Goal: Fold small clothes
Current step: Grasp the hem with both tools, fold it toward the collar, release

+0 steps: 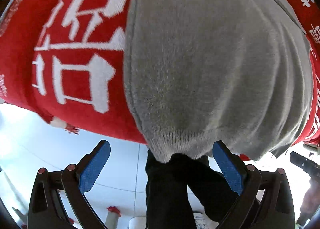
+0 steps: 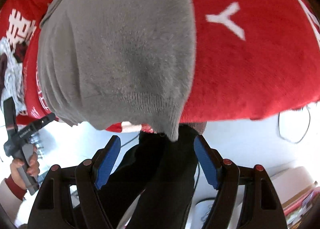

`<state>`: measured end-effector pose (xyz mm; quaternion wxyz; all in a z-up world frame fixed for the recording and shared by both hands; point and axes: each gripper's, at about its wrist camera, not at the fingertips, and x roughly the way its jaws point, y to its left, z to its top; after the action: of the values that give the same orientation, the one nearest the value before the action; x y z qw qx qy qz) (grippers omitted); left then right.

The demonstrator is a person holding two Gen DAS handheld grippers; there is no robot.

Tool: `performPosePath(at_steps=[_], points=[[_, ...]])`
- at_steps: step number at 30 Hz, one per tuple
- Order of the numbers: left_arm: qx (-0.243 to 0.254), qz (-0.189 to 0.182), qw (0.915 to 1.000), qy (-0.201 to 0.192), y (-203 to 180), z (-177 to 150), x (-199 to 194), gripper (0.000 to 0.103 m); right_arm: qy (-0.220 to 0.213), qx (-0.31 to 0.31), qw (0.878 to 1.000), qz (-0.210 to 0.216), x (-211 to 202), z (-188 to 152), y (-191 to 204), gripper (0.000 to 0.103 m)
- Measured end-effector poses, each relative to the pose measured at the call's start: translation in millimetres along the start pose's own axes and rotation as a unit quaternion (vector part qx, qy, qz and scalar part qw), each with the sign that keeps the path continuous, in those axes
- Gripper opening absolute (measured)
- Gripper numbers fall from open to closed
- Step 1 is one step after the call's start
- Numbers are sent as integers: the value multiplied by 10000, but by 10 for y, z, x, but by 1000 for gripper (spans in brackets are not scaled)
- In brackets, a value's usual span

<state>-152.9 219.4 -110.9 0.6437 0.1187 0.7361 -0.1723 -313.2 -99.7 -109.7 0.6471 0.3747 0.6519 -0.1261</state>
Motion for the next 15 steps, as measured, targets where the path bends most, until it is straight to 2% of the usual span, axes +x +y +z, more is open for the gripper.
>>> performPosePath(at_steps=[5,6,8,9,10,11,12,13,15], points=[[80,-120,9998,99,-37,20,149,100,118,117,9997,-176,248,130,-79,79],[106,-155,9998,88,-47,24,156,95,156,173,9997,-126,294,154,-97,79],[152,-321,9993,129,-71,32,167,77,181,220,9996,52,332,180,-85,78],[183,-358,9991,136,-99,30,153,72,183,241,9994,159,333,187,-69,71],[239,-404,9988,122,-136,25,128,60,195,272,9992,232,331,186,-58,62],[319,-428,9985,138,-180,16,92,38,224,324,9988,291,330,172,-52,32],[429,-504,9977,169,-228,4,51,22,251,390,9984,328,310,152,-48,7],[509,-630,9965,200,-255,-2,18,11,208,422,9980,412,280,143,-47,7],[578,-815,9949,144,-268,4,-105,11,54,506,9953,822,114,98,-21,7]])
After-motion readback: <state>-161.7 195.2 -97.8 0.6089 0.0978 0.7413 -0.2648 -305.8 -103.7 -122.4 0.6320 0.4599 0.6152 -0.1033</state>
